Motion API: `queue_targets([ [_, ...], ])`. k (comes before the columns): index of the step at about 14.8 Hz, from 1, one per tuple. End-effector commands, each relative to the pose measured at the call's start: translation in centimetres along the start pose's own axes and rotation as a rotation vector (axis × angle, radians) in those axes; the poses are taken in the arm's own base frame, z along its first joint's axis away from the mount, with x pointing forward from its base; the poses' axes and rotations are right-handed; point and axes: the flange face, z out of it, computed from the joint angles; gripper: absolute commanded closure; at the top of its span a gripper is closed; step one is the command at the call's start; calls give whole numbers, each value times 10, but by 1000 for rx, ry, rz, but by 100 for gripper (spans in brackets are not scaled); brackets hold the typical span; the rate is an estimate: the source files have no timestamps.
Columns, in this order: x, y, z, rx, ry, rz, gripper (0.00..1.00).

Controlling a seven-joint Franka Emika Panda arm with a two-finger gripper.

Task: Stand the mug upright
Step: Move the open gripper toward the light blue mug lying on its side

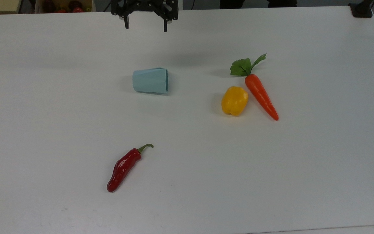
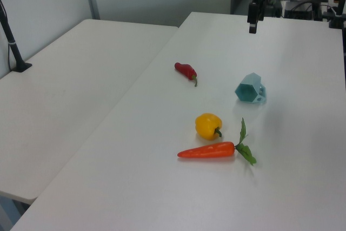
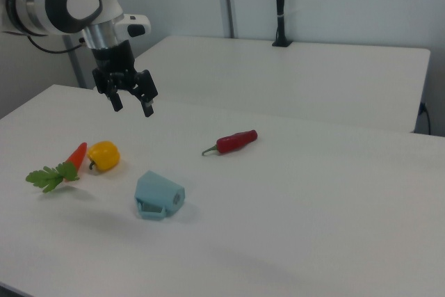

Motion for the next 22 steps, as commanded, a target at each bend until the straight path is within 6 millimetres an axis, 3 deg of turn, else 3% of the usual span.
queue_targets([
  [1,-9,5,-5,2,-19,-13,0],
  [16,-9,2,-3,4,-22,-31,0],
  [20,-6,-16,7,-73,-35,-86,0],
  [22,-2,-40,20,-135,-48,-142,0],
])
